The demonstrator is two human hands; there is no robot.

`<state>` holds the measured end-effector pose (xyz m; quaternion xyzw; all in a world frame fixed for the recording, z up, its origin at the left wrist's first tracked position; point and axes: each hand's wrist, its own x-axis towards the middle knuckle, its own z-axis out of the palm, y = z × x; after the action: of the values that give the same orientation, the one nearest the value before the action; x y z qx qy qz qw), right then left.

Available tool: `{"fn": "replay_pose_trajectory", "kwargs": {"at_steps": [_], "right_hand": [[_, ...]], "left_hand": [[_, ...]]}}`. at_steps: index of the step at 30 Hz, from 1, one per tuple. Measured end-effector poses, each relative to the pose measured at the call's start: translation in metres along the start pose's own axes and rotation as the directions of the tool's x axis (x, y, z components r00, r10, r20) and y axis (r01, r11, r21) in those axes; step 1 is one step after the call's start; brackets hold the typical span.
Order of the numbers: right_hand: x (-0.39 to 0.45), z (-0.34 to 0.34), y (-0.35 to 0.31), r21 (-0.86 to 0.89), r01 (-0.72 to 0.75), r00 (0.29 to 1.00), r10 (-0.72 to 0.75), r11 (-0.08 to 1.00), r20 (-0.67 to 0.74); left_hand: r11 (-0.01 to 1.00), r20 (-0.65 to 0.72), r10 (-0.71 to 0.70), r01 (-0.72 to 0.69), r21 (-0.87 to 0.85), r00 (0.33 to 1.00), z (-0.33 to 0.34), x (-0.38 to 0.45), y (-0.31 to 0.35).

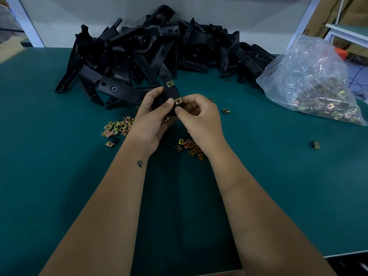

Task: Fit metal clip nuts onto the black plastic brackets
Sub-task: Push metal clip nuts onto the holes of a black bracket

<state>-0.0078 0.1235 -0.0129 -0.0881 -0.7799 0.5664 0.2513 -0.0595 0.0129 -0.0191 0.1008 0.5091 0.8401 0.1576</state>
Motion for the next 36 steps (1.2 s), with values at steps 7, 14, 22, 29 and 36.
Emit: {"fn": "replay_pose_trajectory", "kwargs": {"at_steps": [7, 14, 22, 29, 36], "right_hand": [[-0.0047, 0.0020, -0.0006, -0.295, 0.188, 0.969, -0.227, 0.937, -0.103], [-0.0051, 0.0005, -0.0019, -0.376, 0.202, 0.954, -0.268, 0.904, -0.132], [-0.0062, -0.0033, -0.0043, -0.386, 0.268, 0.928, -0.344, 0.883, -0.141], [-0.0061, 0.0003, -0.0009, -0.435, 0.249, 0.933, -0.334, 0.865, -0.131], [-0.0054, -0.0019, 0.0010, -0.458, 0.242, 0.935, -0.332, 0.856, -0.127]], "left_hand": [[0.996, 0.056, -0.036, 0.040, -0.075, 0.998, 0.0041, 0.0006, -0.0003], [0.996, 0.037, -0.016, 0.019, -0.086, 0.999, 0.0064, 0.0000, -0.0044], [0.993, 0.060, -0.033, 0.040, -0.110, 0.998, 0.0046, 0.0005, -0.0048], [0.995, 0.057, -0.035, 0.040, -0.093, 0.998, 0.0048, -0.0001, -0.0046], [0.997, 0.028, -0.012, 0.014, -0.076, 1.000, 0.0094, -0.0029, -0.0002]]}}
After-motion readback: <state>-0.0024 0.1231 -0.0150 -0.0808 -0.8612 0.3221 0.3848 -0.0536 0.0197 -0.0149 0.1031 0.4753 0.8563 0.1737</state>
